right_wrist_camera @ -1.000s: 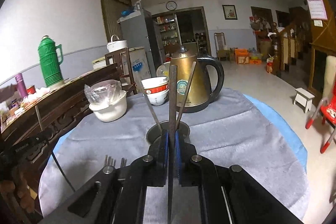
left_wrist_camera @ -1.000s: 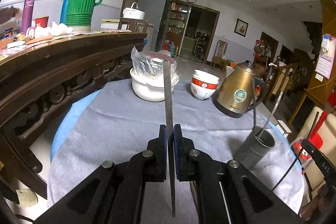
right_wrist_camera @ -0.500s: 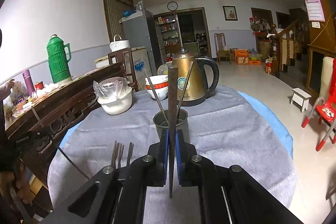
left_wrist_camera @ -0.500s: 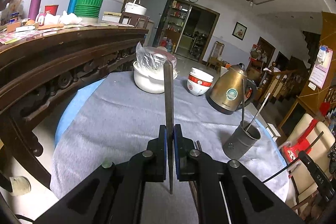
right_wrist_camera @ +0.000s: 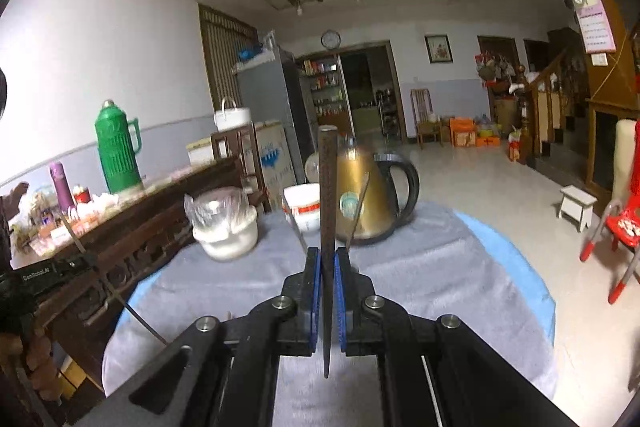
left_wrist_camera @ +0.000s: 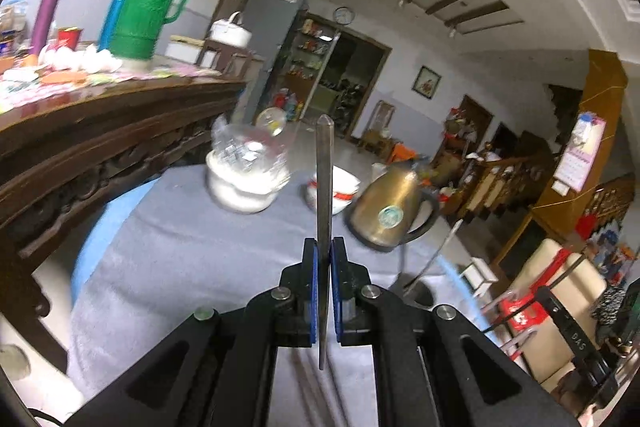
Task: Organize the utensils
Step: 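Carry both chopsticks over the grey cup and lower them in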
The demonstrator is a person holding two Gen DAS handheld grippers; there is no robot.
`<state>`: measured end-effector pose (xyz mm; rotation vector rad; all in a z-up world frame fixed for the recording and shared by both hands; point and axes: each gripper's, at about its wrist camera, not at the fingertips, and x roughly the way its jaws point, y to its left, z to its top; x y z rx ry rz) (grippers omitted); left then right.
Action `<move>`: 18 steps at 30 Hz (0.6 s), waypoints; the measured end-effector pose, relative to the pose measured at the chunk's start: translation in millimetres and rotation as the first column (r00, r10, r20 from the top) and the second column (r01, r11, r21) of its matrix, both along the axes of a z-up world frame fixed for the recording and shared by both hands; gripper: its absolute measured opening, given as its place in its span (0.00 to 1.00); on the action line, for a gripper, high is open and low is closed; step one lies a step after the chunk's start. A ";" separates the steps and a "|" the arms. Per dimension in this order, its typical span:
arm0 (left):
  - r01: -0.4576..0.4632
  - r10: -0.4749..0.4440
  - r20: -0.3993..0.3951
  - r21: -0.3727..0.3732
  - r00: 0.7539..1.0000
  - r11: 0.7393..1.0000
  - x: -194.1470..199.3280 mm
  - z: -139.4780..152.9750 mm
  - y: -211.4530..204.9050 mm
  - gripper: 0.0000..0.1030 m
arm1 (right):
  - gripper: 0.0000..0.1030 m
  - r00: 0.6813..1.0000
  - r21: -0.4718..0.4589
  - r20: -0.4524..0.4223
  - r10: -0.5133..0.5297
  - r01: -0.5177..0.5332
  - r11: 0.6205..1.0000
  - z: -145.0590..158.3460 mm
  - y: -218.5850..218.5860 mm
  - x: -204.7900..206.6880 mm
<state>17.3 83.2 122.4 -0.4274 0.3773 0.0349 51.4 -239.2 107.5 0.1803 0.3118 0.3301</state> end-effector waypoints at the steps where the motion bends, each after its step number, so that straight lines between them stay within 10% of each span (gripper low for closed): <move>1: 0.014 -0.014 0.013 -0.010 1.000 1.000 4.4 5.2 -3.7 0.06 | 0.07 1.000 0.010 0.015 -0.002 0.002 1.000 5.5 -1.2 1.3; 18: 0.148 -0.146 0.052 -0.036 0.988 0.988 120.0 30.1 -84.8 0.06 | 0.07 0.998 0.068 0.047 -0.041 0.038 0.997 21.8 -3.0 71.2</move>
